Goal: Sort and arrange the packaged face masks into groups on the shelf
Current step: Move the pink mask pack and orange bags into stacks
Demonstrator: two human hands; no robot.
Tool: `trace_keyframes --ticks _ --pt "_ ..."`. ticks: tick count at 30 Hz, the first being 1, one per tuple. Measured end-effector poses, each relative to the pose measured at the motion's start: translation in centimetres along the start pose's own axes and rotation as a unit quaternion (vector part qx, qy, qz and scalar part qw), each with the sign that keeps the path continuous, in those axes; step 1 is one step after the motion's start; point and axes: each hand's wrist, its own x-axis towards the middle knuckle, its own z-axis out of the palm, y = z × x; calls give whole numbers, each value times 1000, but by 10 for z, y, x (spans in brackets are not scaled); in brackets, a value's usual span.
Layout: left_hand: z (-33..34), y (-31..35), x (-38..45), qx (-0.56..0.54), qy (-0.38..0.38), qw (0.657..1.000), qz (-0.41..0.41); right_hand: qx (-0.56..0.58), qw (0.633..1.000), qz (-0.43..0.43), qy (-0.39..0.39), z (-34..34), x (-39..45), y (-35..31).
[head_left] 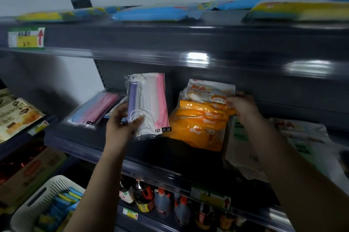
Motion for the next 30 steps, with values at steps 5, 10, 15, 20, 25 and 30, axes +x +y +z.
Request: trace_keyframes --ticks 5,10,15,20,25,30 --pt "0 -4 3 -23 6 1000 -18 -13 998 37 -44 -2 -4 -5" --pt "-5 -7 2 -57 2 998 -35 11 998 61 -29 -5 -20 -7" --pt "-18 -5 -1 -84 -17 995 -53 -116 972 -184 84 2 -60 -14" --pt "-44 6 -10 -75 -28 995 -57 -261 913 -313 14 47 -102 -15" --pt "-92 16 -21 -61 -25 997 -42 -239 904 -353 -27 108 -145 -2" --pt "-145 19 -31 -71 -15 996 -41 -214 920 -296 -140 175 -190 24"
